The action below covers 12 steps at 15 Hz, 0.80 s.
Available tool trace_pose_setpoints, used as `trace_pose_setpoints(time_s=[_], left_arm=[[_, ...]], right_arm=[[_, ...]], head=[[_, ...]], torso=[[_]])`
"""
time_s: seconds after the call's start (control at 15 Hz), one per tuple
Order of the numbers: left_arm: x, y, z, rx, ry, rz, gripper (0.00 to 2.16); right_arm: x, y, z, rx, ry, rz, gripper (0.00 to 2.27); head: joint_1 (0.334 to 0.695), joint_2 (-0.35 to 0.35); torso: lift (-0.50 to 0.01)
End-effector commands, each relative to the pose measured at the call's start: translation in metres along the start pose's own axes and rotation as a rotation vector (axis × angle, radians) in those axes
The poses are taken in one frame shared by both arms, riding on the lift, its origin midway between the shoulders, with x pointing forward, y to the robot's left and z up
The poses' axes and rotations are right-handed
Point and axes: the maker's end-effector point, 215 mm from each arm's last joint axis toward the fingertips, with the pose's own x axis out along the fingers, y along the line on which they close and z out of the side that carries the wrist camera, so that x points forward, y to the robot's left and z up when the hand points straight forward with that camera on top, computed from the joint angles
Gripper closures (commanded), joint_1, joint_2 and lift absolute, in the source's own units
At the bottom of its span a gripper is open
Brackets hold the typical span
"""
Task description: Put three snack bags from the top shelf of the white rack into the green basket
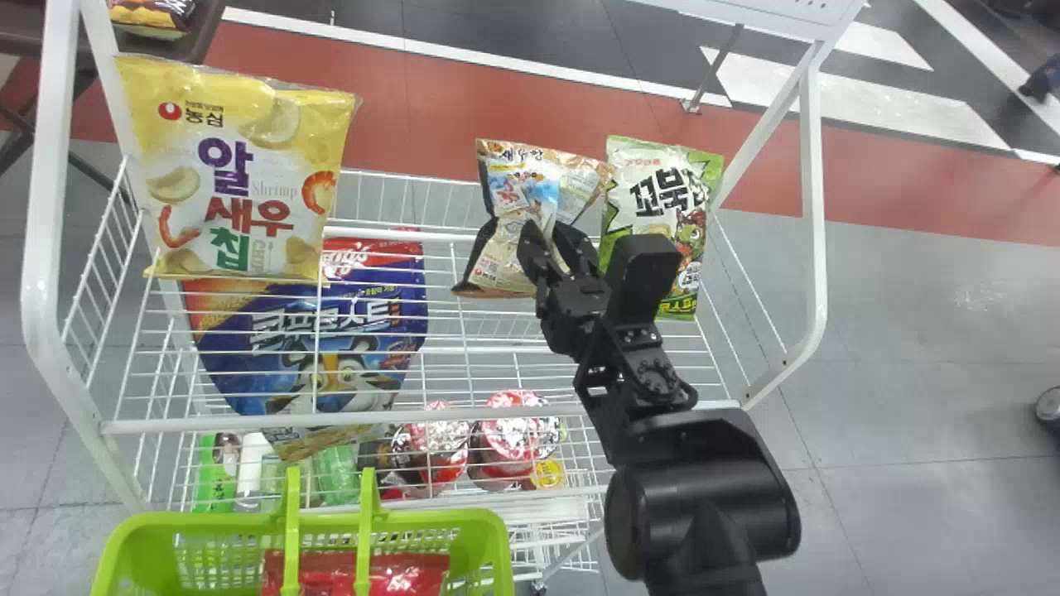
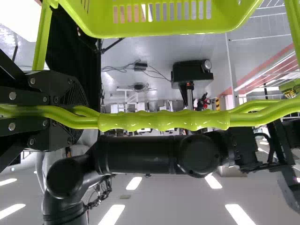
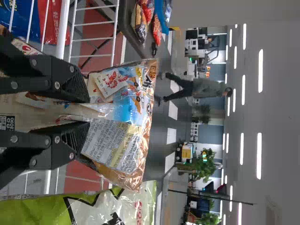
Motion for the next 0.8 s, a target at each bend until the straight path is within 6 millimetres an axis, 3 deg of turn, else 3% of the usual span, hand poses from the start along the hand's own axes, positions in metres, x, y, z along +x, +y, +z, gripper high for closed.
trace_pose_setpoints(time_s=[0.0, 0.2, 0.33, 0.6, 0.73], left_arm=[[0.0, 0.001, 0.002, 0.005, 0.0, 0.006, 2.15], [0.0, 0.003, 0.005, 0.01, 0.0, 0.014, 2.15], [0.0, 0.002, 0.008, 0.016, -0.002, 0.013, 2.15], [0.0, 0.003, 0.01, 0.019, -0.003, 0.02, 2.15], [0.0, 0.006, 0.007, 0.006, -0.01, 0.023, 2.15]], right_arm=[[-0.023, 0.006, 0.029, -0.006, -0.054, 0.011, 2.13], [-0.071, 0.017, 0.049, -0.002, -0.059, 0.035, 2.13], [-0.11, 0.027, 0.041, 0.019, 0.023, 0.067, 2.13], [-0.172, 0.035, 0.004, 0.135, 0.207, 0.149, 2.13], [-0.197, 0.054, -0.036, 0.164, 0.397, 0.207, 2.13]], head=[[0.695, -0.35], [0.695, -0.35], [0.695, -0.35], [0.695, -0.35], [0.695, -0.35]], torso=[[0.0], [0.0], [0.0], [0.0], [0.0]])
